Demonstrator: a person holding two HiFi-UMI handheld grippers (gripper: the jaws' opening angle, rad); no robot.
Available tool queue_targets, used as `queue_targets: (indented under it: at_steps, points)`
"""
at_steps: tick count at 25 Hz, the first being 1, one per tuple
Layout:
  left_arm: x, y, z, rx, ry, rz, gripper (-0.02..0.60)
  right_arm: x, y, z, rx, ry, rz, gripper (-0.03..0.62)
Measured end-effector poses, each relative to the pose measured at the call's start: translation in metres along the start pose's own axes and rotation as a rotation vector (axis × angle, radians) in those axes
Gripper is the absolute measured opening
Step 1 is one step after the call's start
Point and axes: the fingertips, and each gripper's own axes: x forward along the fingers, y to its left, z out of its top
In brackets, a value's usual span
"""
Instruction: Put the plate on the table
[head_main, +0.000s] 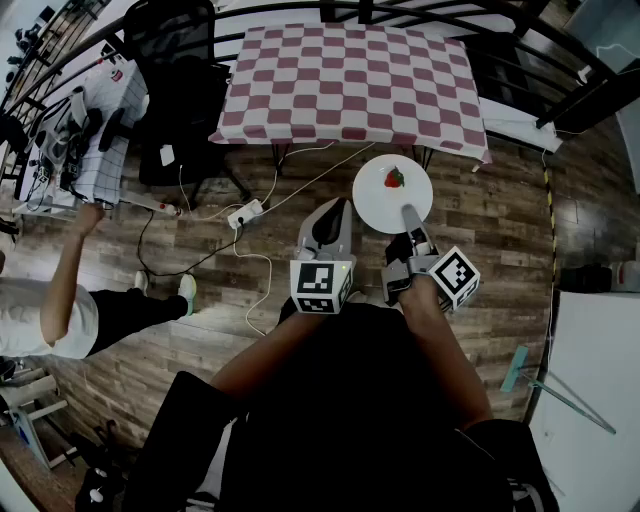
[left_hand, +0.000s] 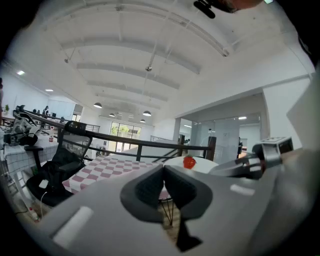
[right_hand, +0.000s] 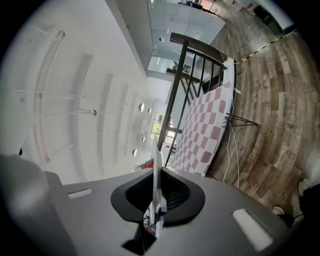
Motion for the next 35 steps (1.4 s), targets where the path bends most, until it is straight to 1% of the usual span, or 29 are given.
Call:
queue_targets:
  at_steps: [8,13,16,20,22,25,27,32,35]
  points:
    - [-0.006,-0.001,-0.001,-0.003,-0.001,0.004,0.011,-0.007,-0.003,-0.001,0.008,-0.006,0.007,0.017]
    - [-0.011,-0.007,-0.002,-0.003,-0.005,0.009,0.011,-0.018,-0.008,0.005,0.028,-0.028,0.011,0.017]
    - [-0.013,-0.011,-0.003,0.0,-0.007,0.016,0.011,-0.021,-0.007,0.007,0.047,-0.029,0.048,0.017]
    - [-0.021,-0.012,-0.004,0.004,-0.01,0.038,0.011,-0.033,-0.014,0.008,0.007,-0.025,0.015,0.017]
    - [-0.027,-0.011,-0.003,0.006,-0.018,0.057,0.011,-0.04,-0.016,0.009,-0.014,-0.029,0.012,0.017]
    - [-0.035,-0.005,-0.003,0.008,-0.022,0.093,0.011,-0.045,-0.02,0.005,0.002,-0.023,0.026,0.017]
    - [-0.037,-0.004,-0.004,0.01,-0.017,0.106,0.009,-0.047,-0.024,0.004,-0.001,-0.02,0.015,0.017]
    - [-0.041,-0.005,-0.01,0.015,-0.003,0.118,0.011,-0.048,-0.02,0.007,-0.012,-0.03,0.051,0.017]
    - [-0.043,-0.008,-0.009,0.018,-0.001,0.114,0.009,-0.054,-0.022,0.008,-0.018,-0.031,0.038,0.017]
